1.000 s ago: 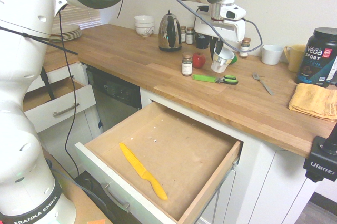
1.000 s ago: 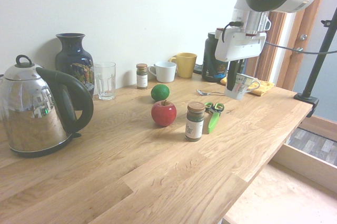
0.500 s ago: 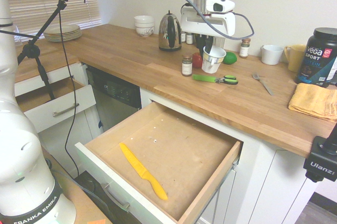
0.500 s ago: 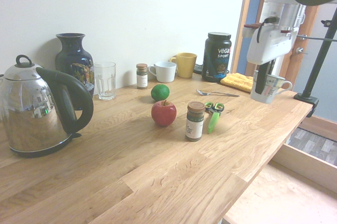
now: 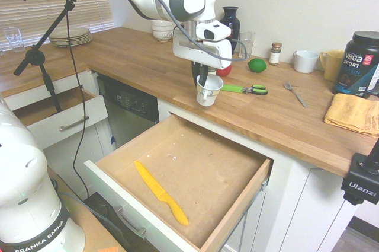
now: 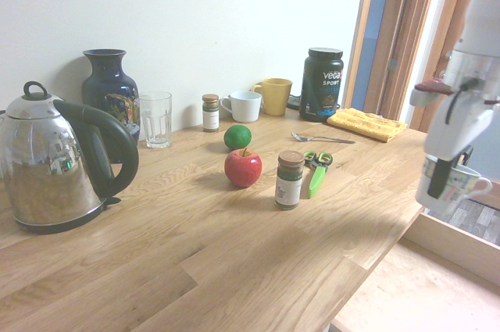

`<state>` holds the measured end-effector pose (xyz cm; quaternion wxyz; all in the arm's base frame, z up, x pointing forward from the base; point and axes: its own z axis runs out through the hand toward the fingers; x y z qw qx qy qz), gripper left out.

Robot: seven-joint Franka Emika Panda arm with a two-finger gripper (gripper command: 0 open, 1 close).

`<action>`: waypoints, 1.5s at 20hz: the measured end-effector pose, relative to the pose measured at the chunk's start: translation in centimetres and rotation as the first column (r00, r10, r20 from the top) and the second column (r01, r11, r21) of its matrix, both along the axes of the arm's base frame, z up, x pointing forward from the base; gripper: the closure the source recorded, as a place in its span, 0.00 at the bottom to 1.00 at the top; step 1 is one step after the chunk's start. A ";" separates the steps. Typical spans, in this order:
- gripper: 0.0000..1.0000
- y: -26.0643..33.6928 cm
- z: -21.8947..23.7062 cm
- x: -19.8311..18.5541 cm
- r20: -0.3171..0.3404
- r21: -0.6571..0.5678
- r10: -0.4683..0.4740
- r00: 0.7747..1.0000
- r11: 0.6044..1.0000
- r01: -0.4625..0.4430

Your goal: Put mug in the drawer

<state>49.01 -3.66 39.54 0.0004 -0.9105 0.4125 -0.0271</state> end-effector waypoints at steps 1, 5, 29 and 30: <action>1.00 0.0 -0.5 -0.8 -0.002 0.001 -0.004 1.000 1.000 0.004; 1.00 0.2 -2.4 -3.0 0.000 0.008 -0.010 1.000 1.000 0.010; 1.00 1.6 -20.3 -6.3 -0.048 -0.020 -0.020 0.999 1.000 0.019; 1.00 1.7 -20.6 -6.1 -0.047 -0.021 -0.019 0.999 1.000 0.018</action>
